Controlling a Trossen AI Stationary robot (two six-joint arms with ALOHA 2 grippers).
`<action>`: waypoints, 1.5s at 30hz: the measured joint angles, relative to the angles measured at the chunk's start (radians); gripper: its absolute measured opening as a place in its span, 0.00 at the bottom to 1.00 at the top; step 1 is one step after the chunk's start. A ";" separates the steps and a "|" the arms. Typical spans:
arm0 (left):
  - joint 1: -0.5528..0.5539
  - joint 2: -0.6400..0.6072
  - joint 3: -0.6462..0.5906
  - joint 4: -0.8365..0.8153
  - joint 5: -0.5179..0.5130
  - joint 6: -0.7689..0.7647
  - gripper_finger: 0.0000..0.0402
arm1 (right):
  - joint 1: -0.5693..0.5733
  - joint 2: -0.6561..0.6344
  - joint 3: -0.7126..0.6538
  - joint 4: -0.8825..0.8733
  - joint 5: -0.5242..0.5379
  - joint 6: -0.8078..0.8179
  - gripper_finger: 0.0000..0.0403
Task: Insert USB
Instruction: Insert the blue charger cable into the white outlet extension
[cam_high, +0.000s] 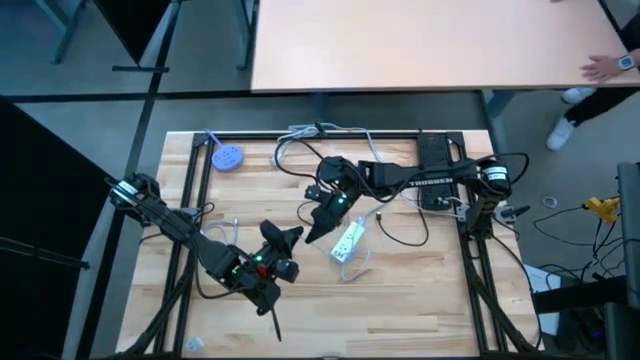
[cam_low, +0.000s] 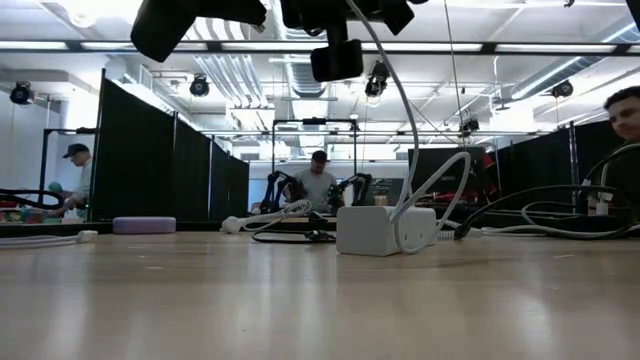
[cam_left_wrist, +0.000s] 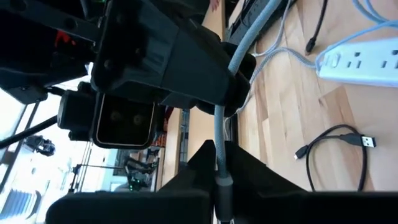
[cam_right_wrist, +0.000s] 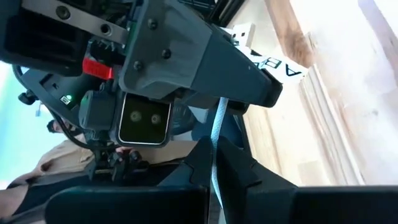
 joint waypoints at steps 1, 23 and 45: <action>0.001 0.000 0.000 0.001 -0.001 -0.019 0.01 | 0.000 0.000 0.000 0.000 0.001 -0.017 0.00; 0.126 -0.045 0.005 -0.032 0.282 -0.663 0.00 | -0.130 -0.119 0.000 -0.160 0.030 -0.360 0.37; 0.262 -0.050 0.004 0.011 0.413 -0.743 0.00 | 0.004 -0.164 -0.001 -0.354 0.558 -0.515 0.31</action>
